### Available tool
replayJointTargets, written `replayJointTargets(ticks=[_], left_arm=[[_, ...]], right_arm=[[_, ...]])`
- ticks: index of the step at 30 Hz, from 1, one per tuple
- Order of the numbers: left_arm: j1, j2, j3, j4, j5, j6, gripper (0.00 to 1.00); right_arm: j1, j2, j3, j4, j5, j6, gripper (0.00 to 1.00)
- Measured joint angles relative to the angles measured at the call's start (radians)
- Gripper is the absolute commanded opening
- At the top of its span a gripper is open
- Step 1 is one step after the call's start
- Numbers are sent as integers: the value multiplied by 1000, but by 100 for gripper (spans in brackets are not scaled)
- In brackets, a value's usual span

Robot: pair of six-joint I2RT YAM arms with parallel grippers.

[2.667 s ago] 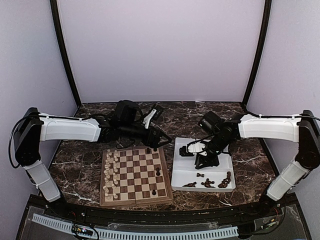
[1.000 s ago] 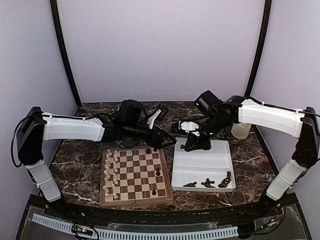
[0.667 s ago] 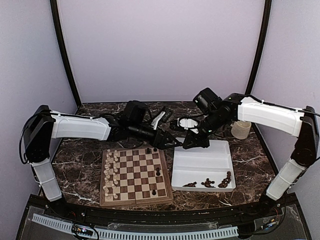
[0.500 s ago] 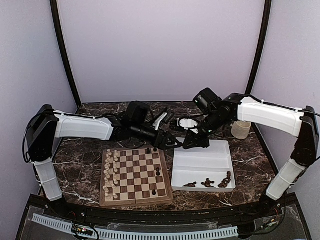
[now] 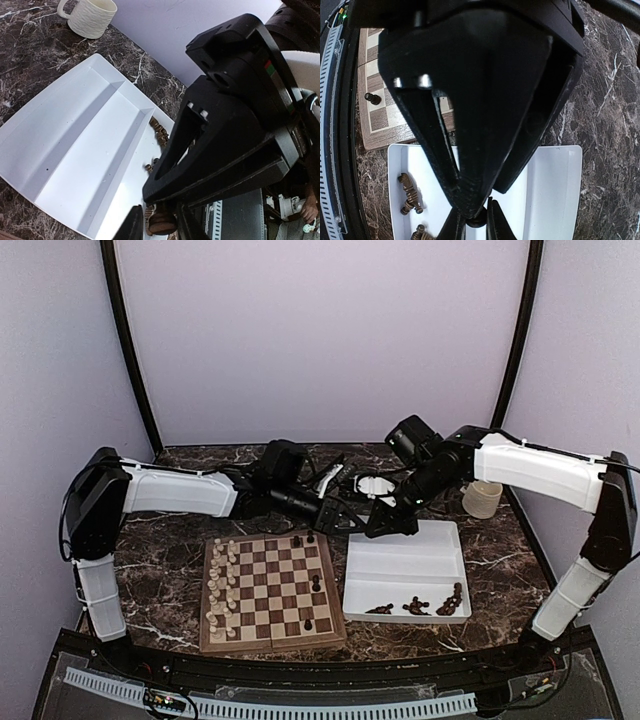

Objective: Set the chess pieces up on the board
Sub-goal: Pass from the right arm to the left, then pass from the left arm to the right

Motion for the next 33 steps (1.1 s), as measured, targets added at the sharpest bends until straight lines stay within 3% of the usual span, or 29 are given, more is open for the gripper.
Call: replayJointTargets(ticks=[4,9,10,11,12,13,21,23,25,27,33], left_arm=[[0,10,5,0,20,-9,9],[4,11,6,0,29,-16,4],[8,11,6,0,29,-16,3],[9,10,6,1,25,-16,3],[10,7,3,6,20,-16,3],[13,0,-4,17,8,-16,3],[20,-154,-109,236,-161,-5,3],[18,-180,-109,300,-217,9,4],[16,-195,-109,351,-264,22,3],[14,-198,-109,394,-301,31,4],[13,-197,-108,435,-350,37,4]], right_arm=[[0,1,0,-8,3,0,14],[-8,1,6,-17,6,5,43],[-14,0,11,-21,3,8,51],[-28,-2,18,-25,-8,7,67],[-50,-6,27,-28,-20,13,95],[-81,-14,38,-27,-37,23,98],[-383,-74,101,102,-294,230,98],[-420,-57,95,134,-413,293,90],[-435,-28,95,154,-517,338,78],[-434,9,95,163,-631,389,73],[-425,35,22,366,-869,650,68]])
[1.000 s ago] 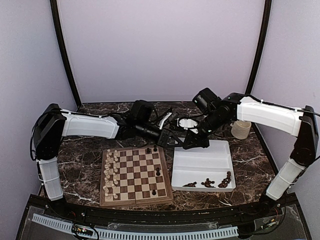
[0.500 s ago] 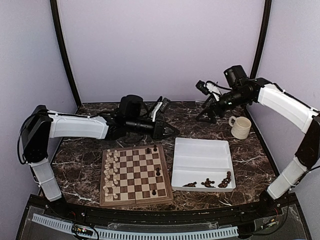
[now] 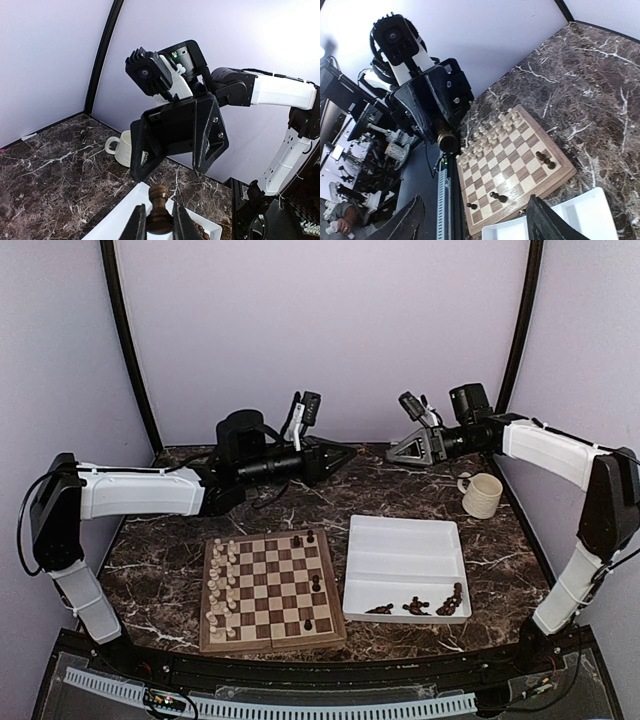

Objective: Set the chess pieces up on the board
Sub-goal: Pass from the left arm to the right

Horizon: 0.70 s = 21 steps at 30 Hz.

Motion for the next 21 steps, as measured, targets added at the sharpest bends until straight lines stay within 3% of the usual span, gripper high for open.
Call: replayJointTargets(ticks=[11,21], left_arm=[[-31,48,47,27,-3,0,3],[-55,79,71,26,0,8,3]], right_arm=[[45,0,-84,303,-121,323,55],[59,0,-105,446,-168,442,24]])
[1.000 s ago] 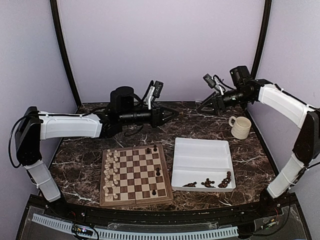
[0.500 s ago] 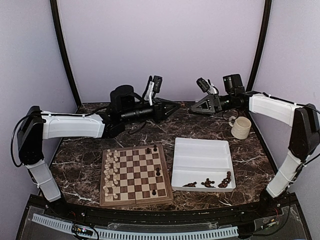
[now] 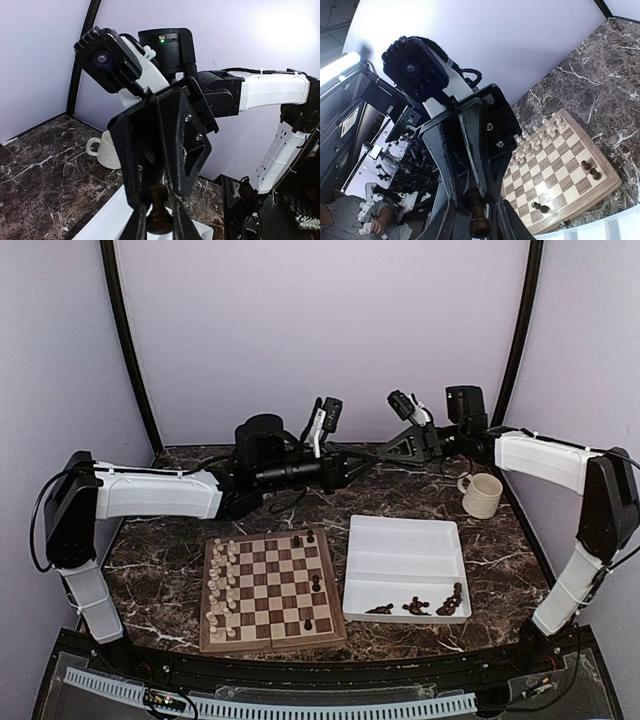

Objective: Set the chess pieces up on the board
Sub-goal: Pass from the left arm to the right, then place the rook at h8.

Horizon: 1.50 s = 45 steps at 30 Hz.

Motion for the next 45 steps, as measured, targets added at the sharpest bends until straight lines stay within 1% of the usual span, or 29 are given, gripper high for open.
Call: replayJointTargets(ticks=[2,5,7,9,11,13,16,18,19,20,21,22,23,24,25,26,28,30,32,36,39,42,45], left_arm=[[0,3,0,0,1,0,3],[-1,3,0,0,3,0,3],[-1,3,0,2,3,0,3],[-1,3,0,5,-1,-1,3],[-1,3,0,9,-6,0,3],[-1,3,0,11,-8,0,3],[-1,3,0,17,-8,0,3],[-1,3,0,18,-11,0,9],[-1,3,0,18,-11,0,21],[-1,3,0,18,-12,0,28],[-1,3,0,18,-13,1,40],[-1,3,0,16,-18,5,46],[-1,3,-1,15,-29,6,55],[-1,3,-3,13,-37,8,58],[-1,3,-8,13,-48,13,65],[0,0,-15,9,-61,16,68],[3,-20,-43,-13,-89,34,80],[3,-70,-82,-59,-119,60,88],[3,-140,-116,-111,-154,95,91],[26,-324,-157,-229,-214,159,92],[108,-433,-147,-318,-233,196,91],[208,-473,-123,-404,-291,253,90],[252,-482,-154,-446,-371,327,91]], right_arm=[[3,0,-18,41,-7,34,24],[3,0,-33,84,-15,74,32],[4,0,-36,105,-19,92,33],[5,0,-40,119,-20,105,28],[5,0,-44,127,-20,114,21],[5,0,-46,137,-19,118,12],[2,0,-47,144,-20,126,4],[1,-1,-48,146,-19,130,2],[1,-1,-48,148,-18,130,2],[1,-1,-48,148,-17,129,1],[1,-1,-48,148,-16,129,1],[1,-1,-48,146,-18,126,0],[1,-1,-48,146,-18,123,0],[0,-1,-48,138,-17,108,0],[-3,-1,-42,113,-11,82,0],[-6,-1,-31,66,1,41,0],[-6,-1,23,-97,61,-94,0],[4,0,107,-285,164,-259,0],[25,-1,183,-416,277,-400,0],[130,-3,264,-597,486,-615,0],[227,-2,288,-710,645,-739,0],[339,1,296,-784,800,-840,0],[453,14,296,-841,923,-919,0]])
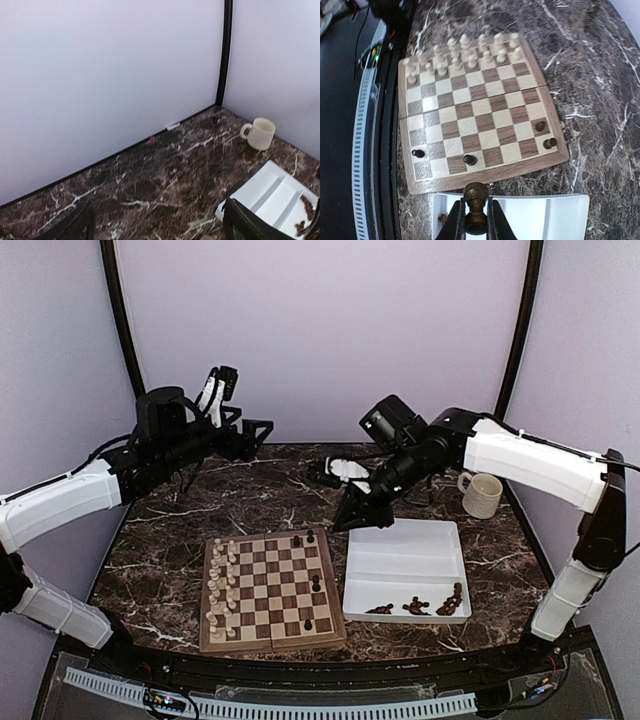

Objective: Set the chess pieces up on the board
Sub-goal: Place the rook at h8.

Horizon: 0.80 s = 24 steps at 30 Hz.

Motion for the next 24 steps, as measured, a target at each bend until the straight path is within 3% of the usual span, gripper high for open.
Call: replayJointTargets(ticks=[6,13,24], left_arm=[[16,-26,-202,-14,-78,95,91],[34,-104,-246,-17,-171,132,92],[34,-216,-256,32,-271,164,93]], right_arm=[[181,29,-24,-103,156,-127,0],[344,109,-39,-153,263,-185,0],[408,231,-52,-123,335,-185,0]])
